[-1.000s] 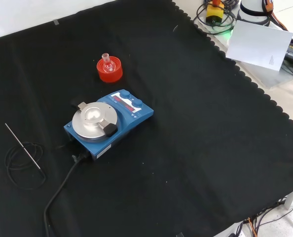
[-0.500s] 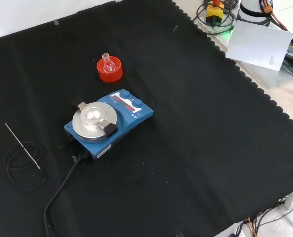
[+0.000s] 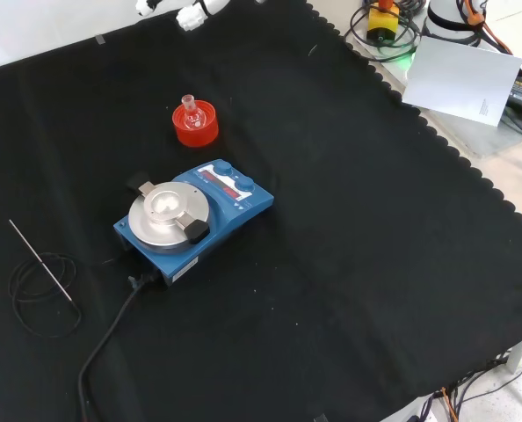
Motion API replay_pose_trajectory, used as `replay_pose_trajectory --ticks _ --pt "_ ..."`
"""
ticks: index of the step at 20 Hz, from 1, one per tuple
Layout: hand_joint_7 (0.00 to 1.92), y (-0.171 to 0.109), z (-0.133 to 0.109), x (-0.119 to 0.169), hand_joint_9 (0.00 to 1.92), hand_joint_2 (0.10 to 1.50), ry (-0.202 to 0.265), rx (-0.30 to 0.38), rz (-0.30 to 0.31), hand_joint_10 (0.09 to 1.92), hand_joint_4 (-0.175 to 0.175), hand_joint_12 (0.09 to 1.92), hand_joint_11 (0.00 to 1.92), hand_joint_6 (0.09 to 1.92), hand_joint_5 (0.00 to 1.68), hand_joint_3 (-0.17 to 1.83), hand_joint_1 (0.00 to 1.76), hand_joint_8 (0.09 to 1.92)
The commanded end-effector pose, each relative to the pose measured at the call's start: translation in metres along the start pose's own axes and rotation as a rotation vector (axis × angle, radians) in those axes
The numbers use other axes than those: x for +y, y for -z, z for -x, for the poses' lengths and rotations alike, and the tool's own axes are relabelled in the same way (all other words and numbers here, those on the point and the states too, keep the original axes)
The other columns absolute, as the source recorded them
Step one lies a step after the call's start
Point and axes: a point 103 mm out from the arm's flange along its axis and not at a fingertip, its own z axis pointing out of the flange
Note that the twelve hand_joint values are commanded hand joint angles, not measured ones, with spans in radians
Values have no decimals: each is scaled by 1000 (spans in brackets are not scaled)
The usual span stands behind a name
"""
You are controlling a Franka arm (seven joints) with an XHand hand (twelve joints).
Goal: Pick up the round-bottom flask.
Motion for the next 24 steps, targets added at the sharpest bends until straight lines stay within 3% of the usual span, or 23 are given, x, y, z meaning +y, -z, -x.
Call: replay_pose_trajectory --ticks 1,14,24 --pt "256 -46 15 11 360 1221 -44 68 -12 661 -43 1230 0 87 411 -175 594 553" --pt "272 -110 30 16 400 1136 -82 90 -86 663 -53 1285 0 87 487 -175 712 580" --pt "272 -137 29 10 405 1125 -70 108 -112 663 -56 1299 0 87 508 -175 725 585"
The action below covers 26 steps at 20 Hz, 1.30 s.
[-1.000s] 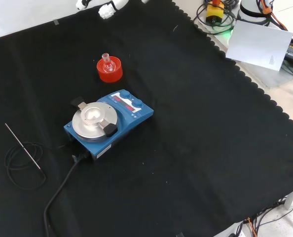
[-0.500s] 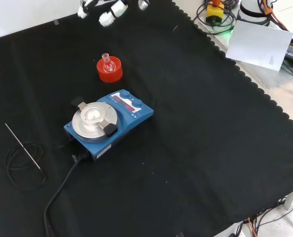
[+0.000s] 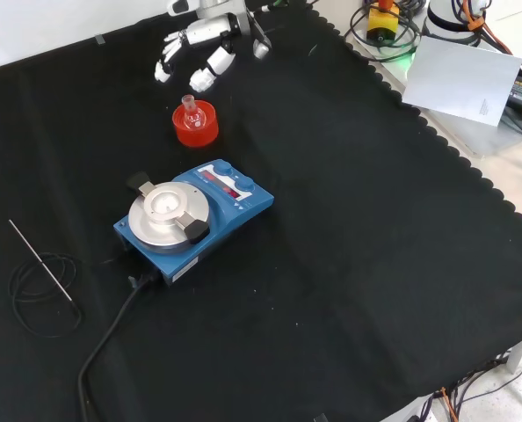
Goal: Pick up the round-bottom flask.
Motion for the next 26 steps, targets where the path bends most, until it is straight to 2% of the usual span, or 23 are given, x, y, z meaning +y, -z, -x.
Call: replay_pose_trajectory --ticks 1,13,26 --pt "272 -14 2 1 405 1124 9 9 -1 663 -56 1301 0 87 509 -175 726 585" --pt "269 -33 16 2 409 1102 13 17 13 663 -58 1313 0 87 517 -175 757 589" --pt "274 -45 16 8 420 1066 17 10 22 663 -59 1317 0 87 545 -175 832 595"
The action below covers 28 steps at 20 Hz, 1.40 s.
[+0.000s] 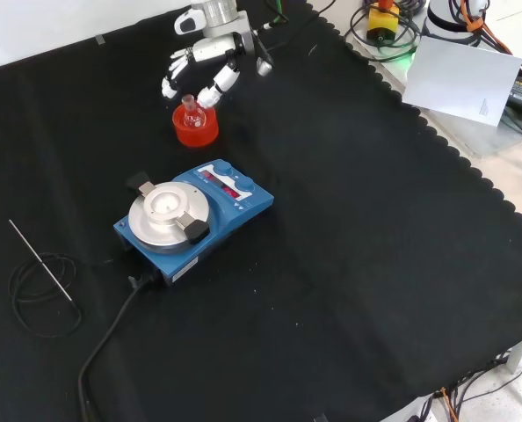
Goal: Pick up the round-bottom flask.
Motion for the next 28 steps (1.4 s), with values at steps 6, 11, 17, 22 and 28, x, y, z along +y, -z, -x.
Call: replay_pose_trajectory --ticks 6,11,17,22,28 --pt "277 -6 1 4 423 1058 1 -4 9 661 -58 1320 0 87 552 -175 860 597" --pt "282 -7 4 9 426 1059 -9 -5 26 659 -60 1336 0 87 600 -175 868 598" --pt "290 -9 2 10 431 1060 -5 -8 59 656 -62 1349 12 122 675 -175 892 599" --pt "310 -11 2 10 452 1057 -2 -14 74 641 -62 1340 38 220 662 -175 927 596" --pt "319 -11 3 11 460 1058 -6 -3 81 635 -60 1341 42 443 540 -175 941 596"
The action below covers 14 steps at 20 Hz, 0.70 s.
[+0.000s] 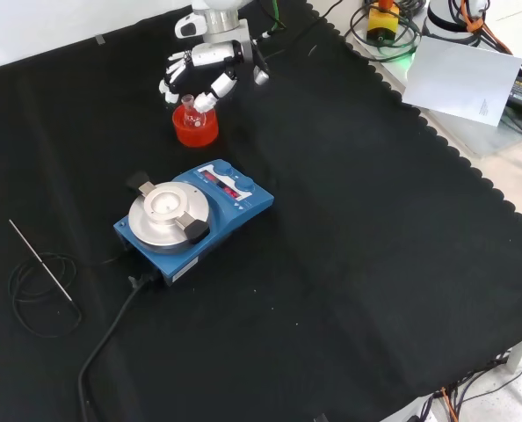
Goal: Pick up the round-bottom flask.
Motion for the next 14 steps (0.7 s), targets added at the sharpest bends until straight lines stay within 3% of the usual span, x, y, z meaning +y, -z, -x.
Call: replay_pose_trajectory --ticks 1,14 --pt "320 0 1 0 460 1059 -1 5 5 635 -60 1341 43 447 536 -175 941 596" --pt "334 0 -2 3 472 1078 14 11 26 640 -63 1337 59 710 617 -175 949 605"
